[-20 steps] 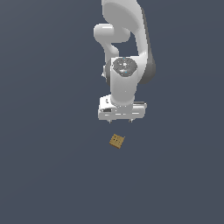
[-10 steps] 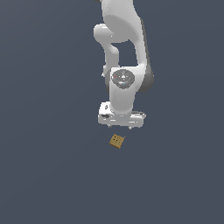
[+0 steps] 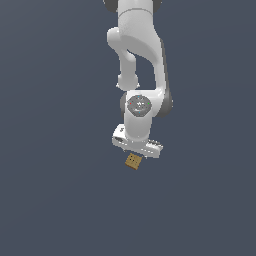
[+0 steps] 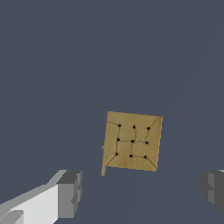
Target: Pick up the object and move it to a goal position.
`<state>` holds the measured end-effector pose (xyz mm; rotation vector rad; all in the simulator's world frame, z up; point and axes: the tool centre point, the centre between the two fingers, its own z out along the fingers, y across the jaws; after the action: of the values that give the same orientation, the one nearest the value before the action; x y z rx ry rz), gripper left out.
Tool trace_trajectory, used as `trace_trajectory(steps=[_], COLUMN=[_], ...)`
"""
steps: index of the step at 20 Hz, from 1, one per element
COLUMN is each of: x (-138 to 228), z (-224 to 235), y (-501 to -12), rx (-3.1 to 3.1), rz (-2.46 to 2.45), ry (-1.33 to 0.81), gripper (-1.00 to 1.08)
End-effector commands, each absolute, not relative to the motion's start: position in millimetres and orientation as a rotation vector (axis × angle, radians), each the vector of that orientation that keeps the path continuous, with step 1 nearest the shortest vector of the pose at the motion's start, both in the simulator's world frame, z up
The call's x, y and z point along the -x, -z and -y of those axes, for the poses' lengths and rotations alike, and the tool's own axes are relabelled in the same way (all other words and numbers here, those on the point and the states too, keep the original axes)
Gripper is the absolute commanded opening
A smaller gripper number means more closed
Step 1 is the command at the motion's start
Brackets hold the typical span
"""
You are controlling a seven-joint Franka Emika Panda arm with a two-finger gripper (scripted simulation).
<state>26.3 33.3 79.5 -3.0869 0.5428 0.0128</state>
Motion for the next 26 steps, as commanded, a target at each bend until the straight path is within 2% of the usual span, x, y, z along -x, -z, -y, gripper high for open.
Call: trace_trajectory(steps=[1, 15, 26], x=[-29, -32, -31], z=[-32, -31, -30], y=[-72, -56, -12], rx=[3.078, 3.065, 3.064], rz=[-0.606, -0.689, -0.695], ry=[-0.007, -0.001, 0.0], gripper=[1.0, 1.0, 1.0])
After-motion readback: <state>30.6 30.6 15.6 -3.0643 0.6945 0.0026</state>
